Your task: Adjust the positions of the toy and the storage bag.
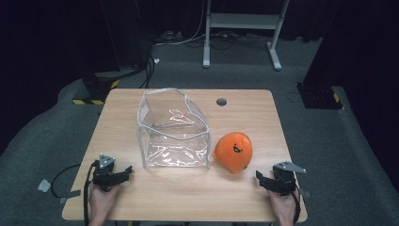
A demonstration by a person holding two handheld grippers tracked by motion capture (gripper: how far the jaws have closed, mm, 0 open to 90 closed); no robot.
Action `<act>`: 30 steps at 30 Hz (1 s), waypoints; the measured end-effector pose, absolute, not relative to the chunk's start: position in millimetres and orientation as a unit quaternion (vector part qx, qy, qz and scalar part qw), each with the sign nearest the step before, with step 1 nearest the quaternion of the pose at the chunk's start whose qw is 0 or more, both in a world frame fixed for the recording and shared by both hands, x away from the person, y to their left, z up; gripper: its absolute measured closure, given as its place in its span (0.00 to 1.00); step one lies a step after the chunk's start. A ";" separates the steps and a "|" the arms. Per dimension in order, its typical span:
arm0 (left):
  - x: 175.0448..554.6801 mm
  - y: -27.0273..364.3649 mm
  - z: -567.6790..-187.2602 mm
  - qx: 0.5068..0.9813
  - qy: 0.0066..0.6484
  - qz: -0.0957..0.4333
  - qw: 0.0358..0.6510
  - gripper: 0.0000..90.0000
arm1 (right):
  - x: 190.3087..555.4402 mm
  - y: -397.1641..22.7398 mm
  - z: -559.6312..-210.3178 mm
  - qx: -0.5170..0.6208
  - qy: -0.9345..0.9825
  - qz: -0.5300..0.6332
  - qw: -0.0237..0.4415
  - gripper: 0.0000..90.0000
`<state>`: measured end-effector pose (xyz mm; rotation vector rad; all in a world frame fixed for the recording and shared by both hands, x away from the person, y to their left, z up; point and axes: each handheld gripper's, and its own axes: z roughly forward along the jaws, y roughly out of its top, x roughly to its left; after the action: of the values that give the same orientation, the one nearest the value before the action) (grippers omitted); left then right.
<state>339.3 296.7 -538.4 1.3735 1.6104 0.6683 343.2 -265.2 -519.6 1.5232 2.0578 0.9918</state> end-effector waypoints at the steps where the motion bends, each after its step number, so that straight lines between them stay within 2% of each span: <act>1: 339.3 296.7 -538.4 0.554 0.650 0.270 0.445 0.23 | 342.4 -264.3 -518.7 0.542 0.735 0.358 0.194 0.26; 5: 339.3 296.7 -538.4 0.554 0.650 0.270 0.445 0.23 | 338.1 -258.0 -511.4 0.523 0.740 0.380 0.185 0.23; 8: 339.3 296.5 -538.5 0.553 0.650 0.270 0.445 0.23 | 335.5 -252.0 -505.2 0.500 0.741 0.412 0.176 0.16; 13: 339.2 296.0 -538.6 0.551 0.651 0.271 0.446 0.23 | 335.0 -247.2 -500.3 0.483 0.740 0.437 0.167 0.11; 20: 338.9 296.2 -538.5 0.553 0.650 0.271 0.445 0.23 | 339.1 -241.2 -491.5 0.469 0.741 0.458 0.148 0.10; 24: 338.8 296.3 -538.5 0.554 0.650 0.272 0.444 0.23 | 341.9 -238.9 -486.0 0.462 0.739 0.465 0.154 0.14; 30: 338.8 296.0 -538.6 0.552 0.650 0.272 0.445 0.23 | 347.8 -234.8 -477.3 0.453 0.741 0.470 0.157 0.12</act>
<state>338.8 296.0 -538.6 1.3687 1.6120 0.6750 347.8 -234.8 -477.3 1.2969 2.1197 1.3445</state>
